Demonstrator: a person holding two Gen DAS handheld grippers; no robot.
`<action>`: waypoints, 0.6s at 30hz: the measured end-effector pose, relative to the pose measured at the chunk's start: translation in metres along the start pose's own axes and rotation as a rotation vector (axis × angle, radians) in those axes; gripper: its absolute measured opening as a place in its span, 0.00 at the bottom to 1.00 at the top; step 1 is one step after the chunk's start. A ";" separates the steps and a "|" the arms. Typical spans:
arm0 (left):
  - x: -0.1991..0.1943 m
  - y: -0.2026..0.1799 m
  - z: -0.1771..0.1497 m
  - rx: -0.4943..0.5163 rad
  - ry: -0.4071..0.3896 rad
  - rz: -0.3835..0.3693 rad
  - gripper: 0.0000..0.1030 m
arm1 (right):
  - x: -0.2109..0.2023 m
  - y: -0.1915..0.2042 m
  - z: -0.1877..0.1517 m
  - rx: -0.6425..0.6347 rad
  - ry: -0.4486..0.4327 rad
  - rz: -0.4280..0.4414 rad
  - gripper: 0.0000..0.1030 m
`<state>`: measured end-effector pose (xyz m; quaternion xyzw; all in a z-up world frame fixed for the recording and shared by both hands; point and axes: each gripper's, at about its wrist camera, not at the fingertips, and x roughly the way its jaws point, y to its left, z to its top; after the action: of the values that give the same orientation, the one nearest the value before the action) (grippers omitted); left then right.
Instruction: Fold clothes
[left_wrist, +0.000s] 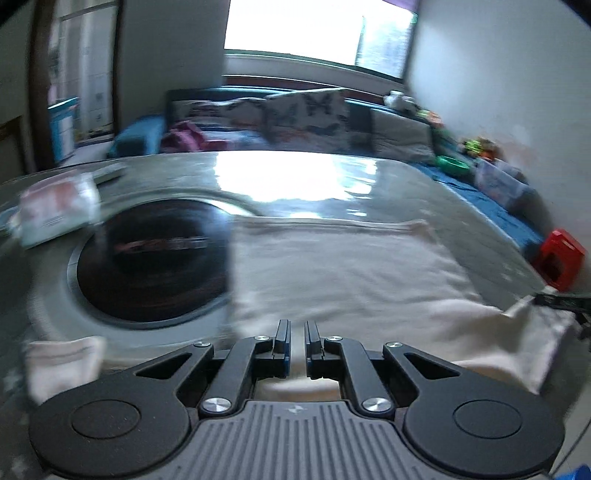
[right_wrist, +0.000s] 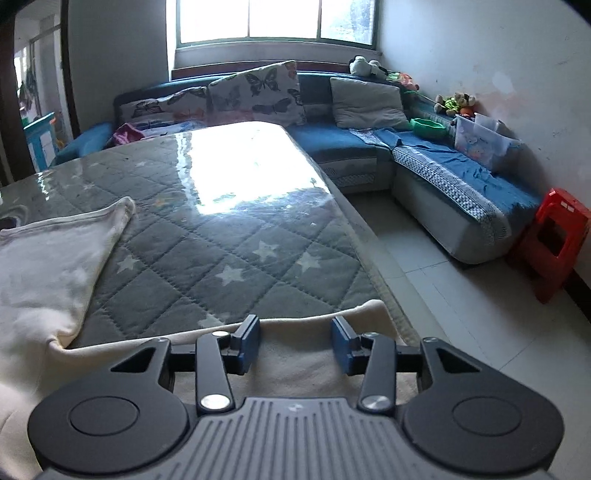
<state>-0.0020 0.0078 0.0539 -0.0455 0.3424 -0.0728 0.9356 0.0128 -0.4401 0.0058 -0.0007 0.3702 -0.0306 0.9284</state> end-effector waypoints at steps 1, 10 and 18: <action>0.001 -0.006 -0.001 0.014 0.003 -0.022 0.08 | -0.003 0.003 0.001 -0.014 -0.002 0.013 0.41; -0.014 -0.037 -0.020 0.153 0.021 -0.181 0.08 | -0.043 0.070 0.002 -0.202 -0.028 0.304 0.40; -0.018 -0.053 -0.042 0.282 0.058 -0.226 0.16 | -0.075 0.134 -0.013 -0.382 0.040 0.560 0.33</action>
<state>-0.0484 -0.0433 0.0409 0.0501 0.3486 -0.2258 0.9083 -0.0428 -0.3020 0.0446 -0.0724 0.3730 0.2957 0.8765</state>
